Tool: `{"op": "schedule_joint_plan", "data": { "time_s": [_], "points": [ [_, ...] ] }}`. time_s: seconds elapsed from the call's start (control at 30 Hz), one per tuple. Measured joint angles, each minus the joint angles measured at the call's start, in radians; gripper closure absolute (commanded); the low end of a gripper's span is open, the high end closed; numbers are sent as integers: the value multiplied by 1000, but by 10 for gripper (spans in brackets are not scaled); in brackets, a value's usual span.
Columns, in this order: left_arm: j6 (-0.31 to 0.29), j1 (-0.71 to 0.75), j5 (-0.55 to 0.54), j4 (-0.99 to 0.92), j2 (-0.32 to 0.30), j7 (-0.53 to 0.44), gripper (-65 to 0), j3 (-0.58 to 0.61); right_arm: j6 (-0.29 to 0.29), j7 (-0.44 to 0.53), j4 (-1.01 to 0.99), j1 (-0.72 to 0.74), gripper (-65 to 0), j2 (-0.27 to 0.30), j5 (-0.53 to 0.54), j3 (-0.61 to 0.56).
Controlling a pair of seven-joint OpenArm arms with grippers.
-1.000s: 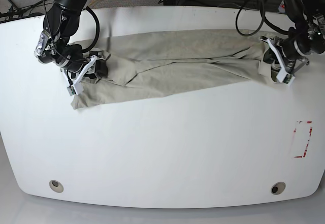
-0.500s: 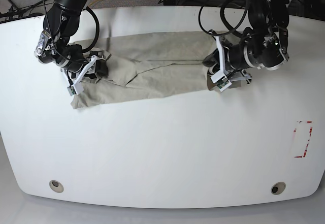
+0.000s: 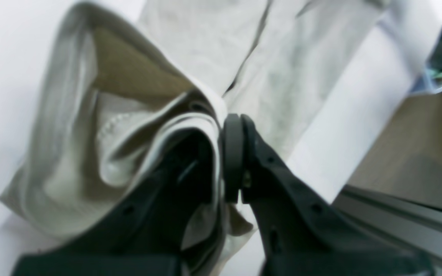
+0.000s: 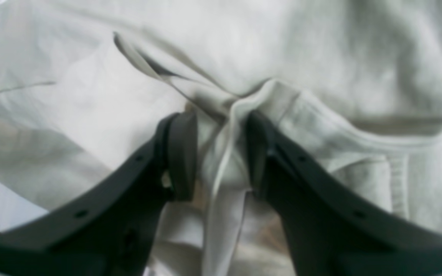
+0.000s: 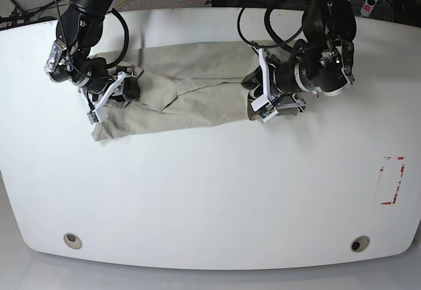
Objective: Fold the T-shirt properly
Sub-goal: 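Grasp the strip end with the left gripper and fold it toward the right gripper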
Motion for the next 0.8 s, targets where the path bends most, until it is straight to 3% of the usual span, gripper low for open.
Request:
{"op": "schedule_joint_plan", "data": {
  "time_s": [0.17,0.23,0.27,0.43,0.5,0.73,0.8],
  "points": [
    [0,-2,69,0,34,-1,-13,44,0,0,0,0,-209,0,0,0],
    [0,-16,95,-1,51,0,-74,47,0,0,0,0,-209,0,1,0],
    [0,-24,103,-1,56,1,-128,47,0,0,0,0,-209,0,0,0],
    [3,-45,115,-1,94,-3,-525,45,0,0,0,0,-209,0,1,0],
    [4,-40,111,0,112,-3,-574,47,0,0,0,0,-209,0,1,0],
    [3,-87,111,5,143,-2,-422,168,0,-16,0,11,-209,0,-1,0],
    [2,-84,110,11,144,-4,-404,211,0,-23,-1,17,-209,0,-2,0]
  ]
}}
